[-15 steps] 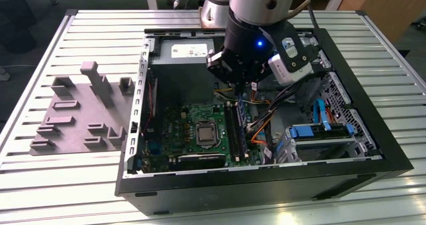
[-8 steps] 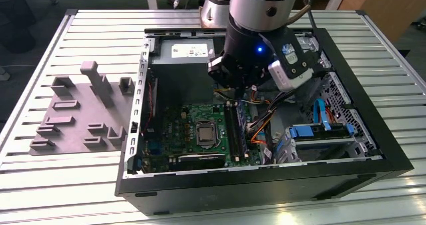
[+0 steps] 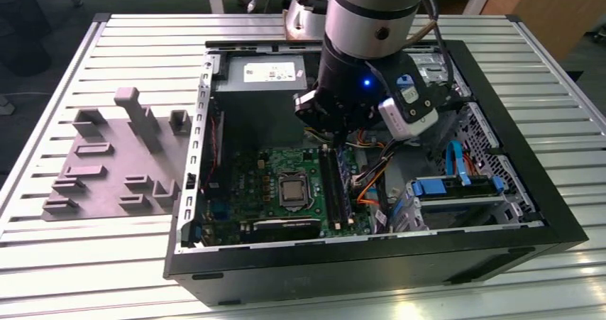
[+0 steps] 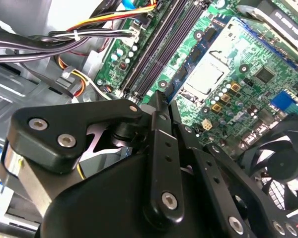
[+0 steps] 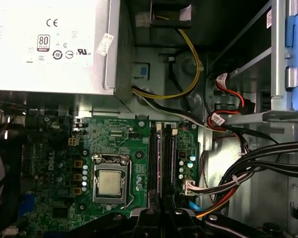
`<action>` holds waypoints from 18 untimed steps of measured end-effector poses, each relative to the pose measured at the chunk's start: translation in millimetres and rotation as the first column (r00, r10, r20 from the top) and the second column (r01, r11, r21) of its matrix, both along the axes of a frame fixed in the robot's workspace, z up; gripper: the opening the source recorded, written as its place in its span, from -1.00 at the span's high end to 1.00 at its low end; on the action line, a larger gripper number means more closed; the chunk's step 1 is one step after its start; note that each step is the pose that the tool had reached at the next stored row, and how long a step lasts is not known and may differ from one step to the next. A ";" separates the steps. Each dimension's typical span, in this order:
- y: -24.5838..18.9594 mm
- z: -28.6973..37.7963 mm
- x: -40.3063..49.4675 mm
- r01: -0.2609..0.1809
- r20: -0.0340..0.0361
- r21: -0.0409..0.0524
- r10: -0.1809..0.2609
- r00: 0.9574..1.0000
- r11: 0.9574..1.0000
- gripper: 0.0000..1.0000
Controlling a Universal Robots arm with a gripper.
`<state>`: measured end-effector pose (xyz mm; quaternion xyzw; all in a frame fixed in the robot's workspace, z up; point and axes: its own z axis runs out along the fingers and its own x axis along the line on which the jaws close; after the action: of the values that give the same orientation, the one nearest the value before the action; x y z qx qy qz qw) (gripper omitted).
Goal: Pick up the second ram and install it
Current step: 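Insert the second ram into the second slot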
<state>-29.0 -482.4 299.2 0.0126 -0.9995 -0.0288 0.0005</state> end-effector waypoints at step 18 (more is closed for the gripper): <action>-0.6 -15.3 -0.1 0.006 -0.001 0.000 -0.006 1.000 1.000 0.73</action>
<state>-29.1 -483.0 283.9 0.0098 -0.9995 -0.0288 0.0008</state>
